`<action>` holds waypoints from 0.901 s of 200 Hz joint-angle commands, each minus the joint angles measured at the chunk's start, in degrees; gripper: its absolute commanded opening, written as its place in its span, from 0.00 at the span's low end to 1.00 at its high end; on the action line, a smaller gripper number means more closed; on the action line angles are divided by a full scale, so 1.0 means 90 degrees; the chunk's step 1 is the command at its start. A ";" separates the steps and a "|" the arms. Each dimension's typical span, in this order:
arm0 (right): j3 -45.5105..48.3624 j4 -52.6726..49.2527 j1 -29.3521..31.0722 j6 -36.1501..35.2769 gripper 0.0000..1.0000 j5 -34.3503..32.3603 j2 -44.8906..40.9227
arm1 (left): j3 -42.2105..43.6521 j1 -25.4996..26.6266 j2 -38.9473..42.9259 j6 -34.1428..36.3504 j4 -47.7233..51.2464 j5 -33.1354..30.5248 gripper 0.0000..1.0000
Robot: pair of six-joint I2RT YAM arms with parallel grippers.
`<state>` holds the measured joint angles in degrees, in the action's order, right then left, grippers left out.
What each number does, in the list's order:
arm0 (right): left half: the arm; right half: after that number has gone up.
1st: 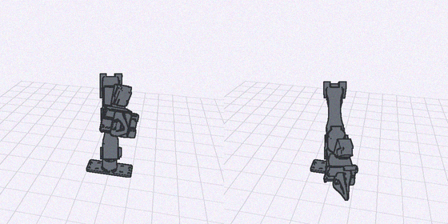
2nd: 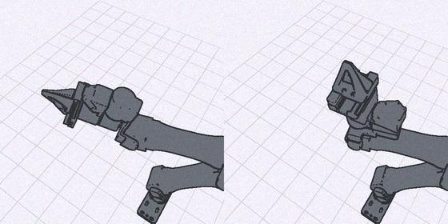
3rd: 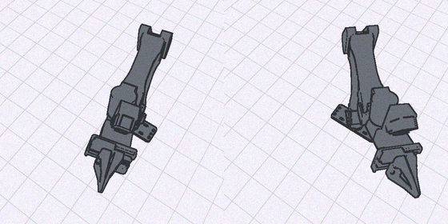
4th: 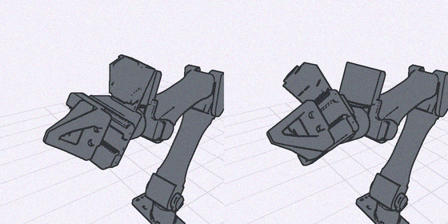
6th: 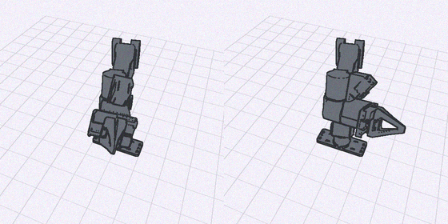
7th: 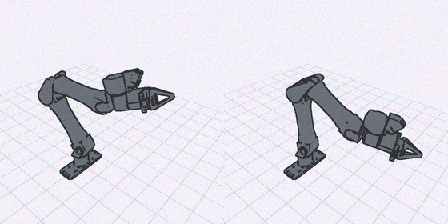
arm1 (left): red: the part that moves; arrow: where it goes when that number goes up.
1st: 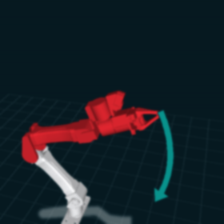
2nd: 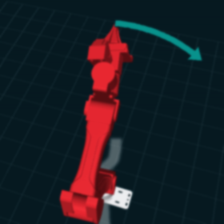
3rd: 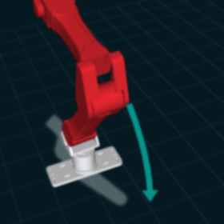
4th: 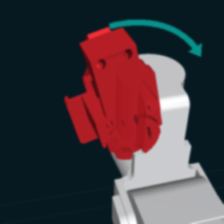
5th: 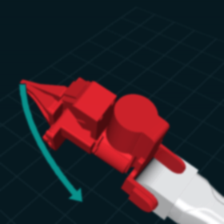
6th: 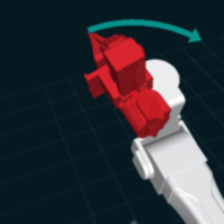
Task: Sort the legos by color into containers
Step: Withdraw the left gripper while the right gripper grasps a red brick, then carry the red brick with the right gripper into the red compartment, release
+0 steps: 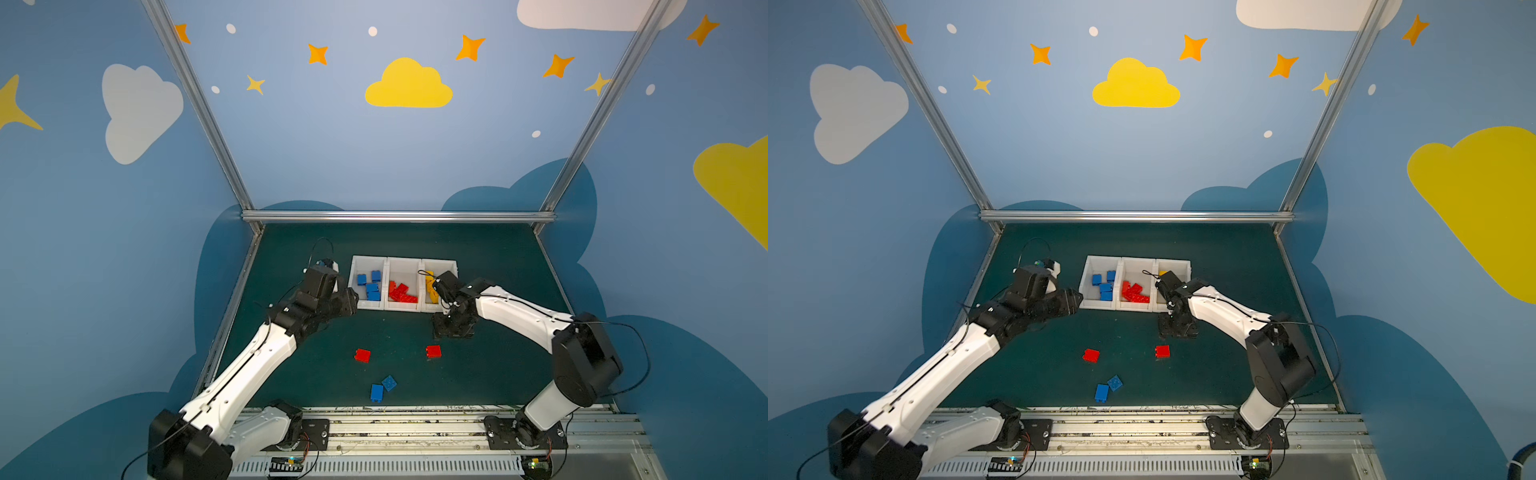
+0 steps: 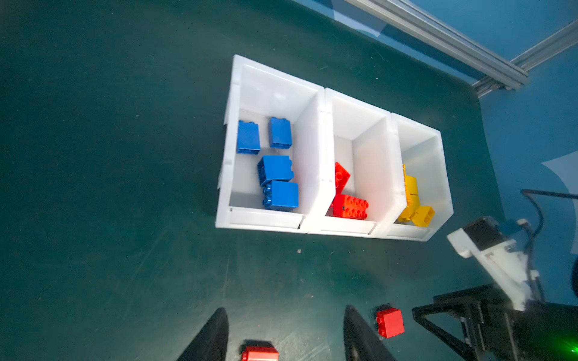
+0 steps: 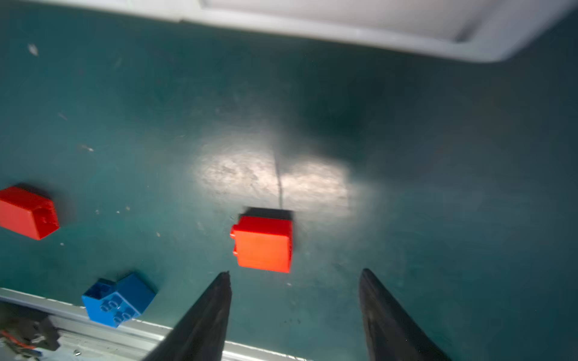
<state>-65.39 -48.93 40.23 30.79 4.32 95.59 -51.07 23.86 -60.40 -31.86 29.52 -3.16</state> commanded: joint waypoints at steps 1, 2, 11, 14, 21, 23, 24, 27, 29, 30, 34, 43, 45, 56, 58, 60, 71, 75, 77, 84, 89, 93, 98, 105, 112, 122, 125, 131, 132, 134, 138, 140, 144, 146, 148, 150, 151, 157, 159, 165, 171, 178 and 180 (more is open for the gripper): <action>-0.0283 -0.0256 0.0248 0.0095 0.66 -0.0118 0.0290 | 0.0432 -0.0084 0.0501 -0.0302 0.0011 -0.0184 0.63; -0.0293 -0.0261 0.0253 0.0100 0.66 -0.0118 0.0303 | 0.0455 -0.0088 0.0530 -0.0310 0.0011 -0.0185 0.63; -0.0371 -0.0290 0.0299 0.0107 0.66 -0.0146 0.0443 | 0.0609 -0.0113 0.0726 -0.0376 0.0011 -0.0195 0.64; -0.0401 -0.0305 0.0312 0.0106 0.66 -0.0156 0.0481 | 0.0655 -0.0125 0.0789 -0.0392 0.0016 -0.0203 0.64; -0.0454 -0.0339 0.0349 0.0103 0.66 -0.0167 0.0576 | 0.0737 -0.0133 0.0923 -0.0435 0.0038 -0.0229 0.64; -0.0463 -0.0336 0.0360 0.0104 0.66 -0.0167 0.0603 | 0.0758 -0.0142 0.0948 -0.0452 0.0047 -0.0241 0.64; -0.0466 -0.0340 0.0362 0.0114 0.66 -0.0167 0.0616 | 0.0770 -0.0146 0.0968 -0.0458 0.0049 -0.0243 0.64; -0.0473 -0.0350 0.0375 0.0112 0.66 -0.0170 0.0644 | 0.0795 -0.0154 0.1004 -0.0477 0.0055 -0.0252 0.64; -0.0485 -0.0351 0.0379 0.0114 0.66 -0.0168 0.0662 | 0.0814 -0.0159 0.1039 -0.0492 0.0059 -0.0259 0.64; -0.0487 -0.0348 0.0391 0.0114 0.66 -0.0167 0.0670 | 0.0818 -0.0160 0.1053 -0.0493 0.0069 -0.0257 0.64; -0.0498 -0.0352 0.0414 0.0115 0.66 -0.0159 0.0703 | 0.0856 -0.0165 0.1104 -0.0514 0.0070 -0.0261 0.65; -0.0499 -0.0326 0.0461 0.0119 0.66 -0.0148 0.0770 | 0.0940 -0.0170 0.1203 -0.0570 0.0068 -0.0255 0.65; -0.0499 -0.0318 0.0476 0.0123 0.66 -0.0143 0.0779 | 0.0958 -0.0170 0.1223 -0.0579 0.0065 -0.0247 0.65; -0.0498 -0.0307 0.0542 0.0143 0.65 -0.0147 0.0873 | 0.1066 -0.0171 0.1304 -0.0654 0.0066 -0.0226 0.66; -0.0506 -0.0313 0.0553 0.0151 0.66 -0.0155 0.0888 | 0.1092 -0.0173 0.1312 -0.0668 0.0062 -0.0218 0.66; -0.0508 -0.0322 0.0565 0.0158 0.65 -0.0164 0.0903 | 0.1113 -0.0178 0.1331 -0.0681 0.0060 -0.0216 0.66; -0.0518 -0.0335 0.0617 0.0204 0.65 -0.0245 0.0982 | 0.1212 -0.0179 0.1386 -0.0750 0.0051 -0.0170 0.67; -0.0518 -0.0351 0.0642 0.0225 0.65 -0.0276 0.1005 | 0.1243 -0.0178 0.1402 -0.0773 0.0050 -0.0150 0.66; -0.0518 -0.0354 0.0644 0.0240 0.64 -0.0295 0.1026 | 0.1261 -0.0177 0.1409 -0.0781 0.0043 -0.0140 0.67; -0.0516 -0.0338 0.0670 0.0265 0.64 -0.0323 0.1052 | 0.1314 -0.0178 0.1429 -0.0822 0.0046 -0.0119 0.67; -0.0508 -0.0332 0.0681 0.0278 0.64 -0.0328 0.1072 | 0.1344 -0.0178 0.1451 -0.0842 0.0032 -0.0109 0.67; -0.0508 -0.0318 0.0696 0.0288 0.63 -0.0329 0.1091 | 0.1379 -0.0176 0.1466 -0.0857 0.0033 -0.0100 0.67; -0.0508 -0.0299 0.0710 0.0299 0.63 -0.0314 0.1113 | 0.1396 -0.0169 0.1486 -0.0862 0.0032 -0.0098 0.67; -0.0518 -0.0289 0.0729 0.0312 0.62 -0.0309 0.1148 | 0.1421 -0.0178 0.1507 -0.0870 0.0040 -0.0098 0.67; -0.0527 -0.0280 0.0747 0.0328 0.62 -0.0314 0.1175 | 0.1438 -0.0174 0.1531 -0.0865 0.0050 -0.0113 0.67; -0.0538 -0.0281 0.0774 0.0339 0.60 -0.0331 0.1231 | 0.1455 -0.0173 0.1564 -0.0874 0.0067 -0.0127 0.67; -0.0541 -0.0286 0.0783 0.0344 0.59 -0.0340 0.1247 | 0.1465 -0.0167 0.1565 -0.0879 0.0070 -0.0130 0.67; -0.0551 -0.0295 0.0797 0.0356 0.58 -0.0366 0.1280 | 0.1474 -0.0172 0.1582 -0.0883 0.0080 -0.0131 0.67; -0.0554 -0.0296 0.0800 0.0357 0.58 -0.0369 0.1286 | 0.1480 -0.0171 0.1588 -0.0884 0.0080 -0.0129 0.67; -0.0556 -0.0303 0.0805 0.0366 0.58 -0.0384 0.1298 | 0.1488 -0.0171 0.1593 -0.0891 0.0080 -0.0128 0.67; -0.0565 -0.0322 0.0814 0.0376 0.57 -0.0417 0.1324 | 0.1495 -0.0170 0.1603 -0.0902 0.0081 -0.0129 0.67; -0.0567 -0.0332 0.0828 0.0378 0.57 -0.0432 0.1335 | 0.1502 -0.0185 0.1611 -0.0908 0.0087 -0.0128 0.67; -0.0575 -0.0359 0.0830 0.0401 0.56 -0.0474 0.1363 | 0.1515 -0.0177 0.1627 -0.0924 0.0080 -0.0128 0.67; -0.0571 -0.0375 0.0835 0.0411 0.55 -0.0498 0.1376 | 0.1519 -0.0179 0.1624 -0.0924 0.0080 -0.0123 0.67; -0.0575 -0.0399 0.0838 0.0421 0.54 -0.0518 0.1384 | 0.1530 -0.0180 0.1643 -0.0928 0.0080 -0.0119 0.67; -0.0584 -0.0407 0.0842 0.0433 0.53 -0.0538 0.1396 | 0.1538 -0.0178 0.1650 -0.0937 0.0080 -0.0118 0.67; -0.0585 -0.0415 0.0852 0.0440 0.53 -0.0548 0.1398 | 0.1536 -0.0174 0.1652 -0.0940 0.0080 -0.0118 0.67; -0.0579 -0.0432 0.0870 0.0448 0.51 -0.0599 0.1427 | 0.1558 -0.0180 0.1679 -0.0953 0.0081 -0.0118 0.67; -0.0573 -0.0440 0.0871 0.0452 0.51 -0.0610 0.1434 | 0.1562 -0.0175 0.1689 -0.0957 0.0087 -0.0118 0.67; -0.0566 -0.0449 0.0887 0.0471 0.49 -0.0634 0.1449 | 0.1581 -0.0171 0.1714 -0.0962 0.0104 -0.0118 0.67; -0.0553 -0.0443 0.0898 0.0485 0.46 -0.0638 0.1460 | 0.1601 -0.0176 0.1741 -0.0962 0.0123 -0.0125 0.67; -0.0533 -0.0433 0.0914 0.0496 0.44 -0.0636 0.1468 | 0.1620 -0.0179 0.1776 -0.0964 0.0170 -0.0142 0.67; -0.0529 -0.0433 0.0917 0.0498 0.43 -0.0636 0.1469 | 0.1631 -0.0180 0.1796 -0.0963 0.0185 -0.0153 0.67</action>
<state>-69.58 -50.94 47.70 34.17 0.45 107.66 -37.15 22.50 -45.54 -39.99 30.00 -4.49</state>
